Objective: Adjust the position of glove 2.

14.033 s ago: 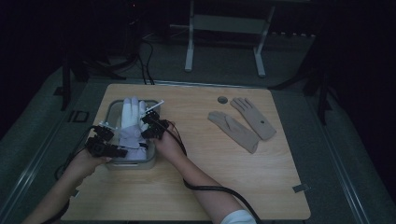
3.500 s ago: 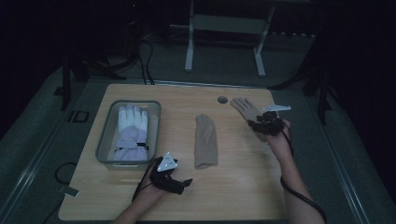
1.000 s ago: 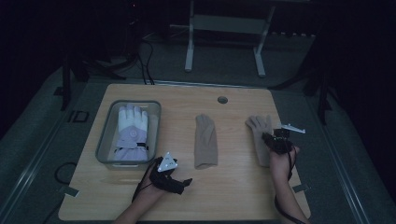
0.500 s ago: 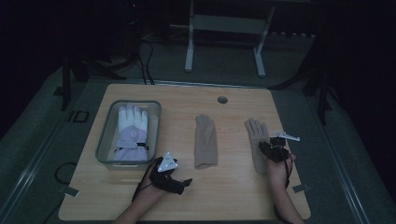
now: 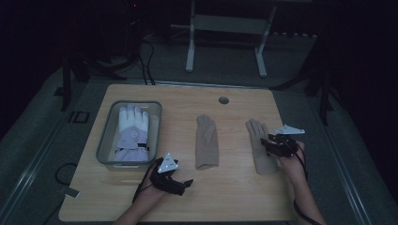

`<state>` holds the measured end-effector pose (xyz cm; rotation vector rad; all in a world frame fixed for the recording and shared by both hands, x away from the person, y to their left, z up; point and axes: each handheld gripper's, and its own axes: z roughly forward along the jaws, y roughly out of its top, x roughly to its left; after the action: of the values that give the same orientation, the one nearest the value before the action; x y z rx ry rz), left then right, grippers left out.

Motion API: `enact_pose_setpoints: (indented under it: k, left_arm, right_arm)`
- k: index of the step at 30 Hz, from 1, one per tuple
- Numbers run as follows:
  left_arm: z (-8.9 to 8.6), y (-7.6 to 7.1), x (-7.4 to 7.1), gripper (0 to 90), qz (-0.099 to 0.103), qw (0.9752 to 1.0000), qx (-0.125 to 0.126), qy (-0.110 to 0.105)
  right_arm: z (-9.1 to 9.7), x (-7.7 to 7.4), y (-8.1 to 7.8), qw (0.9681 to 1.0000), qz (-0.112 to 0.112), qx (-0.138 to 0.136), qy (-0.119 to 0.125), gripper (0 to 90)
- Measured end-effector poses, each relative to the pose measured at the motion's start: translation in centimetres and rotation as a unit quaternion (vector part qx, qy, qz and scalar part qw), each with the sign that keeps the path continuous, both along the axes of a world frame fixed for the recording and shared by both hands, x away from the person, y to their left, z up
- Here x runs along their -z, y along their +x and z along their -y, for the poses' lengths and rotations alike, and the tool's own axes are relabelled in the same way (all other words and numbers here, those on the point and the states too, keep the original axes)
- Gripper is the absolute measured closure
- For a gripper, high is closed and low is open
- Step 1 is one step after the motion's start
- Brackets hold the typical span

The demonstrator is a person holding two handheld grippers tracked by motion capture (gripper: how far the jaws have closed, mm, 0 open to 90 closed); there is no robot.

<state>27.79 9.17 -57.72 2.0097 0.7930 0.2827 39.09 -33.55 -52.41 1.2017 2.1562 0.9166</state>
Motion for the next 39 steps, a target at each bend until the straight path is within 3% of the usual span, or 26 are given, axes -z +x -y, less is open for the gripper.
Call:
enact_pose_setpoints:
  k: [3,5,10,13,15,16,17,22,27,30,35,36,38,39]
  left_arm:
    - [0.0,0.0,0.0,3.7,-0.001,1.0000,-0.001,0.000]
    - [0.0,0.1,0.0,3.7,-0.002,1.0000,0.000,-0.001]
    - [0.0,0.0,0.0,3.7,-0.001,1.0000,0.002,0.001]
    - [0.1,0.0,0.0,3.7,0.001,1.0000,0.001,0.003]
    - [0.1,0.0,0.0,3.7,0.001,1.0000,0.002,0.002]
    - [0.1,0.0,0.0,3.7,0.001,1.0000,0.002,0.002]
    - [0.1,0.0,0.0,3.7,0.002,1.0000,0.002,0.002]
    - [0.1,-0.1,0.0,3.7,0.003,1.0000,0.001,0.003]
    - [0.1,-0.1,0.0,3.7,0.004,1.0000,0.001,0.004]
    - [0.1,-0.1,0.0,3.7,0.003,1.0000,0.001,0.004]
    - [0.0,-0.1,0.0,3.7,0.003,1.0000,-0.001,0.002]
    - [0.1,-0.1,0.0,3.7,0.003,1.0000,0.000,0.003]
    - [0.1,-0.1,0.0,3.7,0.003,1.0000,0.000,0.004]
    - [0.1,-0.1,0.0,3.7,0.003,1.0000,0.000,0.004]
  right_arm:
    - [0.4,0.4,0.5,0.9998,-0.012,-0.013,-0.002,53.2]
    - [1.0,1.1,1.1,0.9992,-0.033,-0.013,0.017,48.9]
    - [1.3,2.6,1.4,0.9977,-0.062,-0.016,0.022,41.8]
    - [1.0,2.9,1.0,0.9989,-0.044,-0.016,0.002,45.8]
    - [0.7,3.0,0.8,0.9992,-0.036,-0.013,-0.007,55.6]
    - [0.7,3.0,0.8,0.9992,-0.036,-0.013,-0.007,55.6]
    - [0.2,3.0,0.5,0.9993,-0.038,-0.003,-0.001,65.5]
    - [-0.6,2.9,0.1,0.9981,-0.036,0.050,0.003,79.0]
    - [-1.1,2.5,0.1,0.9955,-0.041,0.084,0.015,81.6]
    - [-1.4,2.0,-0.1,0.9946,-0.040,0.088,0.037,81.6]
    - [-2.1,0.9,-0.2,0.9943,-0.035,0.087,0.050,81.6]
    - [-2.6,-0.2,-0.3,0.9941,-0.026,0.089,0.056,81.6]
    - [-2.8,-0.5,-0.4,0.9939,-0.023,0.090,0.060,81.7]
    - [-3.5,-1.7,-0.7,0.9937,-0.008,0.089,0.067,81.6]
